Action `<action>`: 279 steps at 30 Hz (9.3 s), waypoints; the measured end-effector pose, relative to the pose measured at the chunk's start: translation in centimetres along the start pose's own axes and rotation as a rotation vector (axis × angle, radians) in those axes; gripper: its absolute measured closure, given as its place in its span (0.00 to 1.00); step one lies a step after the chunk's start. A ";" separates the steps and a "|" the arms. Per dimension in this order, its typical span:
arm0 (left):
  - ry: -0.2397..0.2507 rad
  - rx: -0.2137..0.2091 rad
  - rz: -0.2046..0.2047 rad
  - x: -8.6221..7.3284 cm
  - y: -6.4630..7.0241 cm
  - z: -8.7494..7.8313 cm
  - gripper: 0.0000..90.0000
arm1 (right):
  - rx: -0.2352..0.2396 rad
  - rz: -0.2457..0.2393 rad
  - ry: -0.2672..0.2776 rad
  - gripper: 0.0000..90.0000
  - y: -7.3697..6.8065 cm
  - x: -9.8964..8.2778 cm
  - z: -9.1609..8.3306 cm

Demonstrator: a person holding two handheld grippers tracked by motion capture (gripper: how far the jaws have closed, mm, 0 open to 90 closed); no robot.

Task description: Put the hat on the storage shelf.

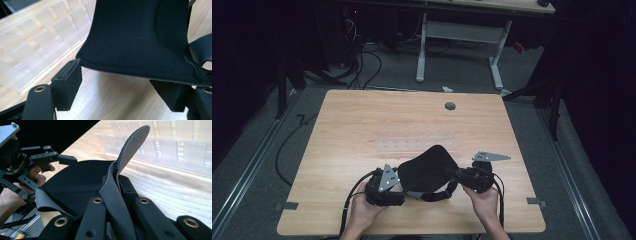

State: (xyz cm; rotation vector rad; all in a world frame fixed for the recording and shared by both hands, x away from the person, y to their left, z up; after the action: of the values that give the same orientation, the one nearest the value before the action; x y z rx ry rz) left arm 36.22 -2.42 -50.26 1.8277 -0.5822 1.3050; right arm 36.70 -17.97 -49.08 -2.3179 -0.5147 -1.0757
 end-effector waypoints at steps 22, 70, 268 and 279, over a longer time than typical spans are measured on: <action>-0.032 0.000 0.050 0.5 0.9 0.3 0.55 | 0.031 -0.008 0.005 0.94 -1.2 1.0 0.5; -0.025 -0.092 -0.149 2.0 1.1 -2.6 0.95 | -0.195 0.022 0.011 0.50 5.3 -2.4 0.5; 0.198 0.226 -0.254 9.3 -12.3 -3.8 0.47 | -0.565 -0.107 -0.111 0.35 11.2 -6.7 1.7; 0.188 0.215 -0.260 8.4 -11.8 -5.4 0.45 | -0.565 -0.106 -0.110 0.35 11.2 -6.7 1.7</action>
State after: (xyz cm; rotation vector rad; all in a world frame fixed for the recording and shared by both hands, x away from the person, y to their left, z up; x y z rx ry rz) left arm 45.01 9.37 -45.67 1.8514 -0.1010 1.3808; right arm 39.59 -26.50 -58.64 -2.8792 -0.4153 -1.2747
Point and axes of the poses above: each handheld gripper's, and its own axes: z roughly forward along the jaws, x roughly out of its top, y roughly to its right, the point moved 8 cm from there along z, roughly forward along the jaws, and after that the axes turned 10 degrees about -x, right-handed, at the moved point
